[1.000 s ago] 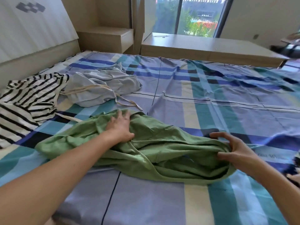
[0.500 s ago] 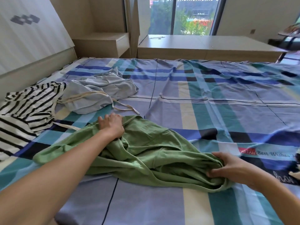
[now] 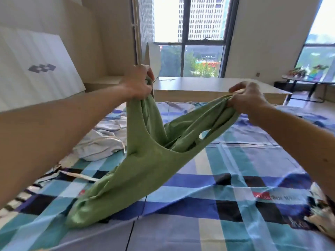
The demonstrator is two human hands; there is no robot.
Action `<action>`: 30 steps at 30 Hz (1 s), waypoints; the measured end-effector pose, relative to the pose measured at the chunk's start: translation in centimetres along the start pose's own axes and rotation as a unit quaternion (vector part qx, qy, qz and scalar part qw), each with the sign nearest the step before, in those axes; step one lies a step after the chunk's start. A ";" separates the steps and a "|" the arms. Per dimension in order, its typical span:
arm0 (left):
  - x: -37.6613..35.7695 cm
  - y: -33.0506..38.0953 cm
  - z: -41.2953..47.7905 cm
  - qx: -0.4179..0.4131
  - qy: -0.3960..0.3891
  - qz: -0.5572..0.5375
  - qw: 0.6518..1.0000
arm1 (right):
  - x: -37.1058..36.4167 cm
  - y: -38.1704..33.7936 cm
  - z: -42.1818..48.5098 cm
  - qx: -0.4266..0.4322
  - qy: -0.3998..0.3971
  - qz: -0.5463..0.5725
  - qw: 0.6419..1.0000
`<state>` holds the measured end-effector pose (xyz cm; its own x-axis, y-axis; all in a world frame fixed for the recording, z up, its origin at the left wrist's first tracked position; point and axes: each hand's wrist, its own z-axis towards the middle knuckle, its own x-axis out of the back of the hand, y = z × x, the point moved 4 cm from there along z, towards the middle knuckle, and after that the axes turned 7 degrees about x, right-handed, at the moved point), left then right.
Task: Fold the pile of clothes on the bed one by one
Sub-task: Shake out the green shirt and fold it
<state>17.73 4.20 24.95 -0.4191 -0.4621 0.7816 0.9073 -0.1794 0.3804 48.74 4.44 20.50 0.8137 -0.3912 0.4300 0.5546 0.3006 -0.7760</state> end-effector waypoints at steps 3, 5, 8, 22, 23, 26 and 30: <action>6.6 2.0 2.7 -0.004 0.103 0.040 0.994 | 4.4 -6.1 3.8 0.086 0.085 -0.108 0.987; 10.4 3.2 3.8 0.004 0.163 0.045 0.986 | 7.4 -9.9 5.4 0.141 0.143 -0.179 0.963; 14.1 4.8 4.7 0.016 0.218 0.046 0.975 | 10.2 -13.5 7.2 0.153 0.185 -0.235 0.942; 8.7 1.9 2.2 0.045 0.059 0.203 0.976 | 9.1 -7.3 4.7 -0.117 -0.276 -0.221 0.928; 8.7 1.4 2.1 0.060 0.052 0.222 0.972 | 9.6 -6.8 5.0 -0.107 -0.261 -0.282 0.917; 8.8 -0.2 2.2 0.103 0.031 0.277 0.955 | 11.1 -6.3 4.8 -0.033 -0.183 -0.491 0.851; 9.5 -2.0 2.6 0.156 0.009 0.305 0.939 | 12.6 -6.8 4.2 0.042 -0.055 -0.651 0.756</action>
<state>11.86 2.40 32.93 0.1790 -0.4105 0.8941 0.9223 0.3863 -0.0073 55.94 1.17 33.15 -0.4234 -0.3304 0.8436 0.9037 -0.2204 0.3672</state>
